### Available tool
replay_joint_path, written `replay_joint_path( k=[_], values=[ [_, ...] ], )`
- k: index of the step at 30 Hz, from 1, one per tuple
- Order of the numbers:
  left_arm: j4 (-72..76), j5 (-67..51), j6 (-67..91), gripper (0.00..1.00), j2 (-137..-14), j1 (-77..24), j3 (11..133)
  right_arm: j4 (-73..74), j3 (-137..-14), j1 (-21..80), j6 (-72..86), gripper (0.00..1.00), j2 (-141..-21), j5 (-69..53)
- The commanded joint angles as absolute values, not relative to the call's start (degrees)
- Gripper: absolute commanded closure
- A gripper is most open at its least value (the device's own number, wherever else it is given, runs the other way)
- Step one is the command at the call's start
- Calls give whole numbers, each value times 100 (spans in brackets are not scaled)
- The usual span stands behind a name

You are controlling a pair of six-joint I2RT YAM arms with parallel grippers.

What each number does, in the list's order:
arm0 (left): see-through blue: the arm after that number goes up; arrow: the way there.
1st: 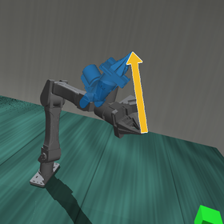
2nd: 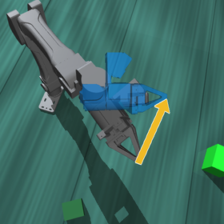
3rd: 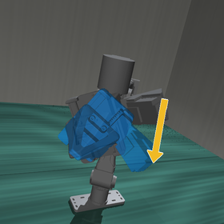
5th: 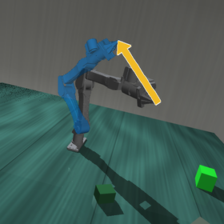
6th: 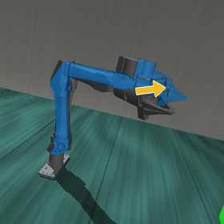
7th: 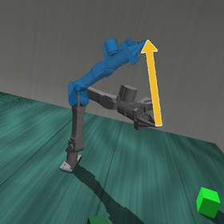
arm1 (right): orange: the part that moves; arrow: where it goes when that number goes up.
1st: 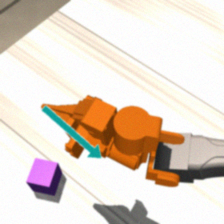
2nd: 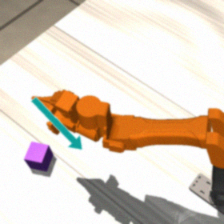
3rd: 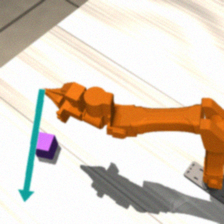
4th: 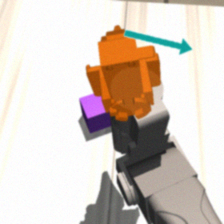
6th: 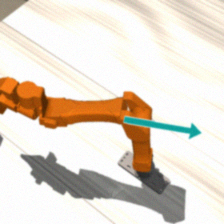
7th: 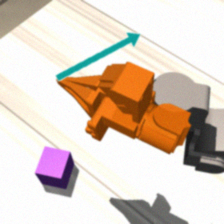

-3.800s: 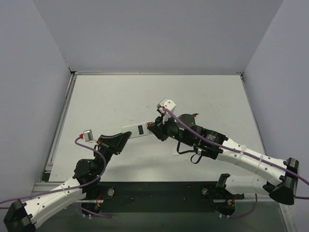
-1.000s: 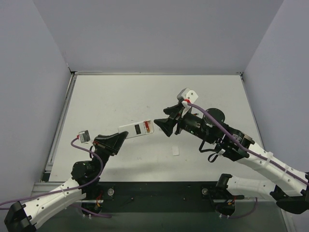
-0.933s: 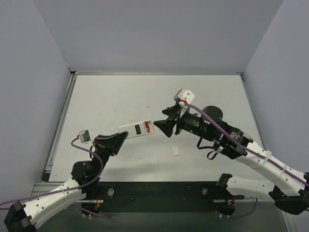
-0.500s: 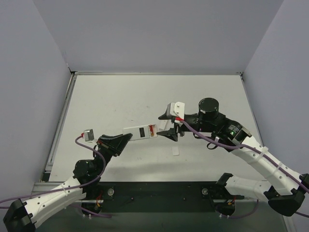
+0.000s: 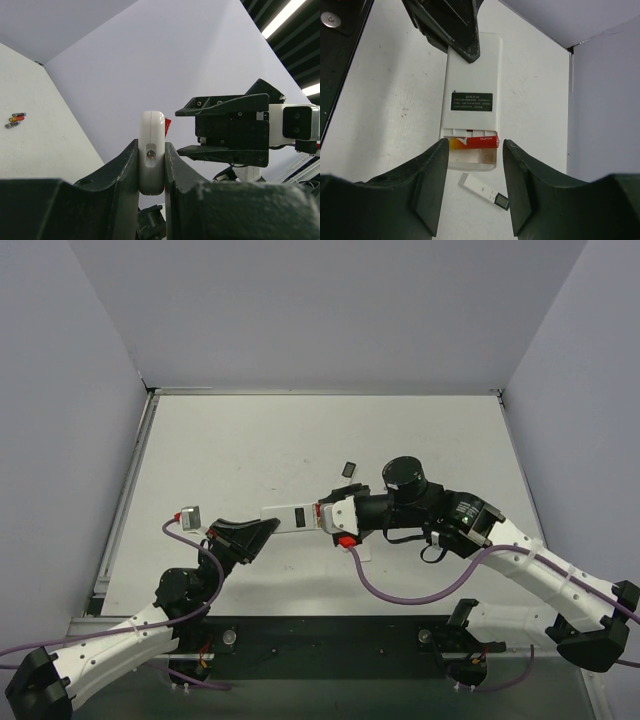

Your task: Load the batteries into the remote control

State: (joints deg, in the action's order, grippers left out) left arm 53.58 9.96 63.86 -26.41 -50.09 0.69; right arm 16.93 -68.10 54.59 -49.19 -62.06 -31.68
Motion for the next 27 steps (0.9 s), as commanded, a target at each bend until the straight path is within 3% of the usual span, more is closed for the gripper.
replay_joint_path(
  k=[1, 27],
  values=[
    [5643, 870, 6398, 100, -2602, -5001, -404, 1749, -7022, 5581, -5423, 58, -6310, -2716],
    [5792, 923, 6434, 100, -2531, -5001, -457, 1450, -6873, 5774, -5563, 62, -6486, -2426]
  ],
)
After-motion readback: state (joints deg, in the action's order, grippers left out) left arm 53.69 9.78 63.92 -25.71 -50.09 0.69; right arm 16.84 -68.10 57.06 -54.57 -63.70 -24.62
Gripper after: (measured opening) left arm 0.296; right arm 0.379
